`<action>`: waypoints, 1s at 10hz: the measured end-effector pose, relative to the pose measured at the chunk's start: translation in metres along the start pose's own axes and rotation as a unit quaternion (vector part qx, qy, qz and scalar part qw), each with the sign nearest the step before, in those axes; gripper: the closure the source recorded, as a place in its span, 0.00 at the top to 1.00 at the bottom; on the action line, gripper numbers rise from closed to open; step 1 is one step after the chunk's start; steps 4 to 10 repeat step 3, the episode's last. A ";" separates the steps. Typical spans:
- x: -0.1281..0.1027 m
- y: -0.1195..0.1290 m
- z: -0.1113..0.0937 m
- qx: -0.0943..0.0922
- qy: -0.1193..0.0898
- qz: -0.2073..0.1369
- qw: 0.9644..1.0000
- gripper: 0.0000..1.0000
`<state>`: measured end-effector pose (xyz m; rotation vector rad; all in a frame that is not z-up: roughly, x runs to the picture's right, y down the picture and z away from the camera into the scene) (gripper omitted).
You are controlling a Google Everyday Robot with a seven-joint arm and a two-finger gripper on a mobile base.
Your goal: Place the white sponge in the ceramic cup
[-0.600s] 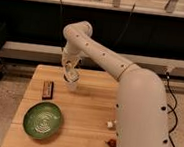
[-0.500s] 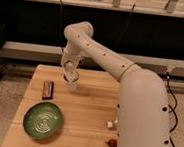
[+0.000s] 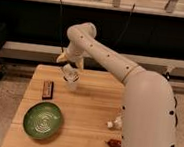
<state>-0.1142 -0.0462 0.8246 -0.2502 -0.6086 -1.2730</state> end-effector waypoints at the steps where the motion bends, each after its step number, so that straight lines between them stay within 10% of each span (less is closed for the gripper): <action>1: 0.000 0.001 -0.002 -0.001 0.006 0.002 1.000 0.79; 10: 0.001 0.001 0.000 -0.005 0.006 0.001 1.000 0.69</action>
